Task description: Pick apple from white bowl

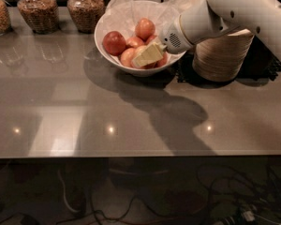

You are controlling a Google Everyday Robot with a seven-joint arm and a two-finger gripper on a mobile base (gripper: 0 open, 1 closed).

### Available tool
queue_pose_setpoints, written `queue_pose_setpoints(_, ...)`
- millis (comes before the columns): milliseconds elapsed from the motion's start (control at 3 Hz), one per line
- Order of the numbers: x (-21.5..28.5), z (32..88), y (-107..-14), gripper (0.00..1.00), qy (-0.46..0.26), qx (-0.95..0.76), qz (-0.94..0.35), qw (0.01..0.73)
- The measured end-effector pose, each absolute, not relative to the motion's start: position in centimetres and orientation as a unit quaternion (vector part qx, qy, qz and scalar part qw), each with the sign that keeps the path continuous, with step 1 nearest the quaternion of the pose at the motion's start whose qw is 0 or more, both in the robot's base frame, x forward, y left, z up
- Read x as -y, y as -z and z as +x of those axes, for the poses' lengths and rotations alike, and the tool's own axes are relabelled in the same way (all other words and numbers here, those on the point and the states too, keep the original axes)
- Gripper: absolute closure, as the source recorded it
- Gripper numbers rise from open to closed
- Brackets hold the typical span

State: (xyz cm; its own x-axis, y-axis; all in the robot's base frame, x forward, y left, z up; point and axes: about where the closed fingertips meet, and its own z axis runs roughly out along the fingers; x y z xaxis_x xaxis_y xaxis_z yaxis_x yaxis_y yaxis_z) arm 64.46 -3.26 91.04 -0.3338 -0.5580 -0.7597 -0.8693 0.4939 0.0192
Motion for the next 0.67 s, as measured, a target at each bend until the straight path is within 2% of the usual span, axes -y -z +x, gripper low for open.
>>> queue_pose_setpoints(333,3.26,64.31,-90.68,0.34,-0.221,-0.789,-0.452,0.353)
queue_pose_setpoints(667,3.25,64.21,-90.31,0.36,-0.223,-0.790,-0.452,0.349)
